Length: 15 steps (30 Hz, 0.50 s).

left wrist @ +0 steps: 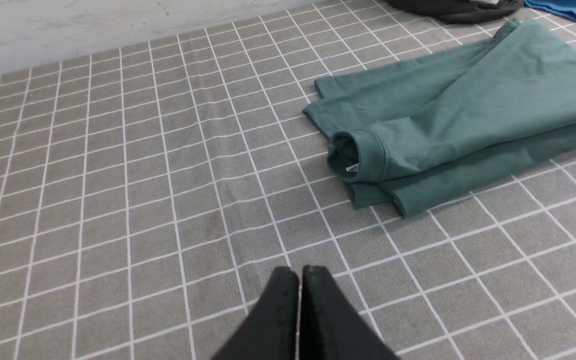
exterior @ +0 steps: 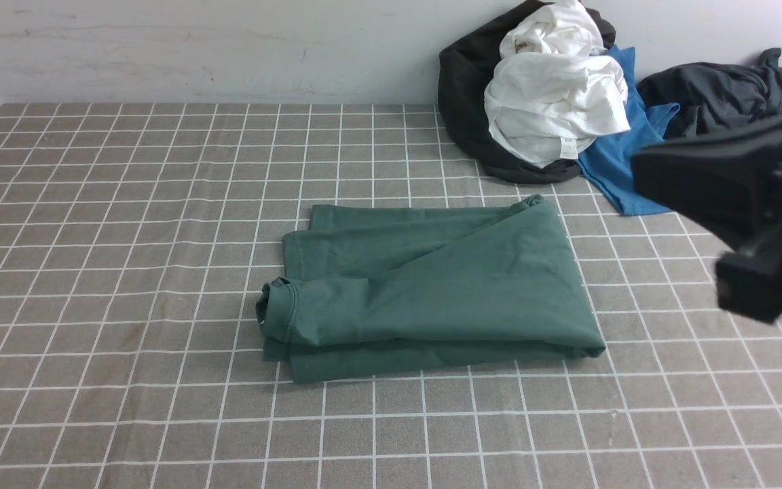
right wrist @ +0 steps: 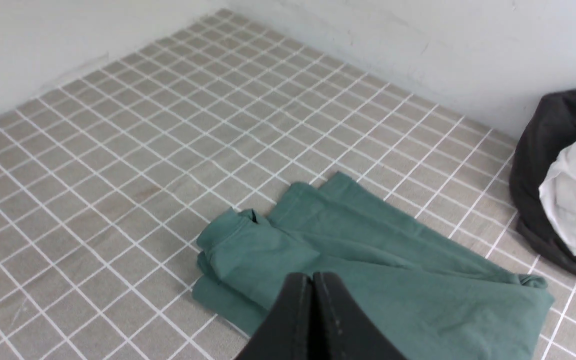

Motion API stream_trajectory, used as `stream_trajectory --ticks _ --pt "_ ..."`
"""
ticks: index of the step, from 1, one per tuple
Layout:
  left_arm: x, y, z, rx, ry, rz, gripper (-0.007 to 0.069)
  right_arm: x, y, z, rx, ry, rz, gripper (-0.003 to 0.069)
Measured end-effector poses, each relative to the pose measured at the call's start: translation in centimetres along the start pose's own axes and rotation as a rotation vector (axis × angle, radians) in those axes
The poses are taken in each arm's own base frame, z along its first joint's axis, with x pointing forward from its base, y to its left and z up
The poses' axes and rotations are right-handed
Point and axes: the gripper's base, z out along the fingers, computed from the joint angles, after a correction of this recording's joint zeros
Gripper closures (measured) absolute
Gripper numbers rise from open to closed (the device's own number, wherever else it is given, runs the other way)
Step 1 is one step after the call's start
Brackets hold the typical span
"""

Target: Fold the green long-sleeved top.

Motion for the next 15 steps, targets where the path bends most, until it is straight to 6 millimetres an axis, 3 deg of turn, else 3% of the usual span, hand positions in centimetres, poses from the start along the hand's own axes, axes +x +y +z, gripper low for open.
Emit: stream_trajectory --ticks 5,6,8,15 --pt "0.0 0.0 0.0 0.001 -0.005 -0.002 0.0631 1.7 0.4 -4.6 0.018 -0.124 -0.011 0.0673" --pt "0.0 0.0 0.0 0.001 -0.005 -0.002 0.0631 1.8 0.4 -4.5 0.018 -0.122 -0.011 0.0673" --pt "0.0 0.0 0.0 0.001 -0.005 -0.002 0.0631 2.3 0.5 -6.2 0.023 -0.174 -0.015 0.0673" --pt "0.0 0.0 0.0 0.001 -0.005 -0.002 0.0631 3.2 0.8 -7.5 0.015 -0.155 -0.019 0.0673"
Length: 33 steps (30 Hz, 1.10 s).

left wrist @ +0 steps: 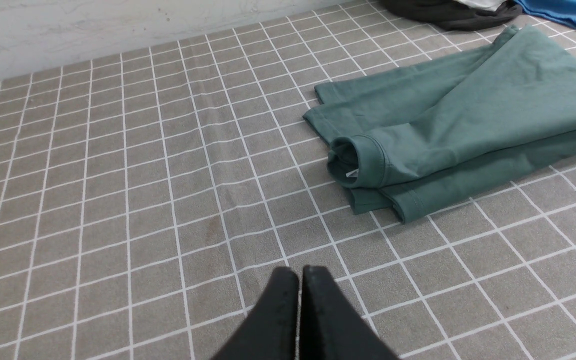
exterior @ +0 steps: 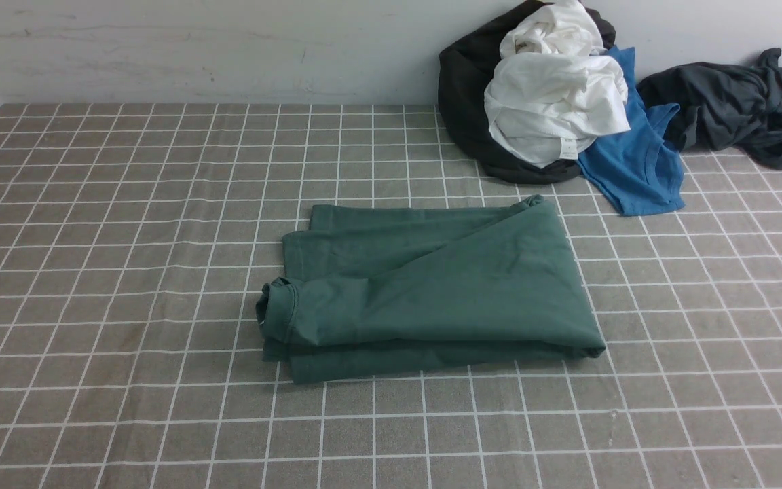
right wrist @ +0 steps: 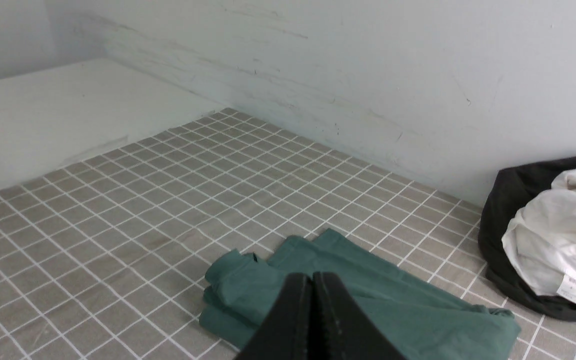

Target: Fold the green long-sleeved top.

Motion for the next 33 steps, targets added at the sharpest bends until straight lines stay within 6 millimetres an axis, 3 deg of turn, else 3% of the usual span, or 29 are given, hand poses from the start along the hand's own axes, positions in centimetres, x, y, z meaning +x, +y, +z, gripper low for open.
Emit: stream_trajectory --ticks 11,17,19,22,23,24,29,33 --pt "0.0 0.0 0.0 0.0 0.0 0.0 0.0631 0.8 0.0 0.0 -0.005 0.088 -0.023 0.0673" --pt "0.0 0.0 0.0 0.001 0.0 -0.001 0.0631 1.9 -0.4 0.4 0.061 0.019 -0.019 0.0673" --pt "0.0 0.0 0.0 0.001 0.0 -0.001 0.0631 3.2 -0.6 0.4 0.1 -0.023 -0.012 0.0673" --pt "0.0 0.0 0.0 0.002 0.0 -0.002 0.0631 7.7 -1.5 -0.1 0.264 -0.148 0.03 0.0673" --pt "0.0 0.0 0.0 0.002 0.0 -0.002 0.0631 8.0 -1.6 -0.1 0.274 -0.145 0.031 0.0673" --pt "0.0 0.0 0.0 0.002 0.0 -0.002 0.0631 10.3 -2.0 -0.4 0.368 -0.167 0.048 0.0673" --pt "0.0 0.0 0.0 0.003 0.001 -0.003 0.0631 16.7 -2.5 -1.6 0.613 -0.172 0.153 0.0673" --pt "0.1 0.0 0.1 0.003 0.002 -0.003 0.0631 19.3 -2.2 -2.2 0.699 -0.175 0.207 0.0673"
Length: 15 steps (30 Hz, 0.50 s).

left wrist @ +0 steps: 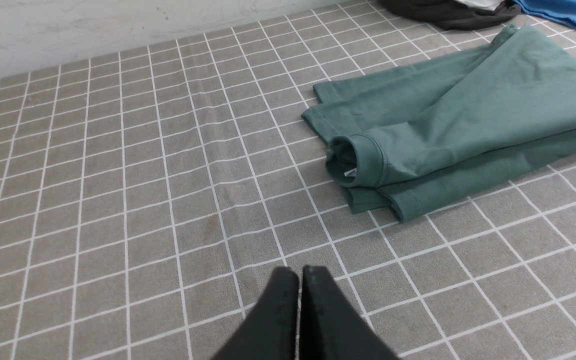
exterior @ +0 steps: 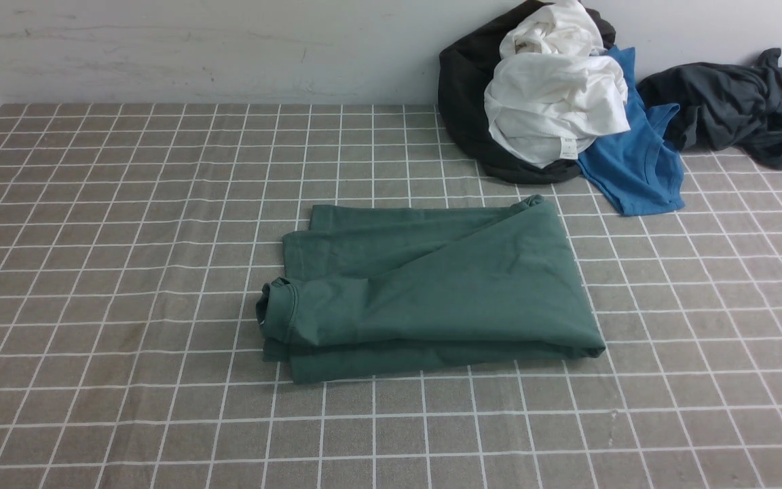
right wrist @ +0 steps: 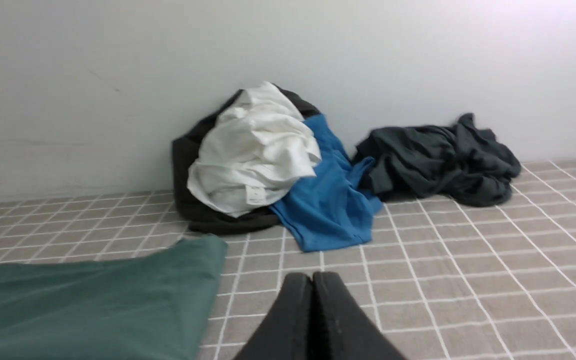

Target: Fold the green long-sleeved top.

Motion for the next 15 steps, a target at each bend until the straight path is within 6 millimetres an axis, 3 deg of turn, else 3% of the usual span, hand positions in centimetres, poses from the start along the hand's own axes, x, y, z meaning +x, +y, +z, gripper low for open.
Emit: stream_trajectory --ticks 7,15 --pt "0.1 0.0 0.0 0.0 -0.001 0.0 0.0631 1.9 -0.4 -0.5 0.052 0.194 0.028 0.0673" --pt "0.1 0.0 0.0 0.001 0.0 -0.001 0.0631 2.0 -0.4 -0.5 0.055 0.208 0.029 0.0673"
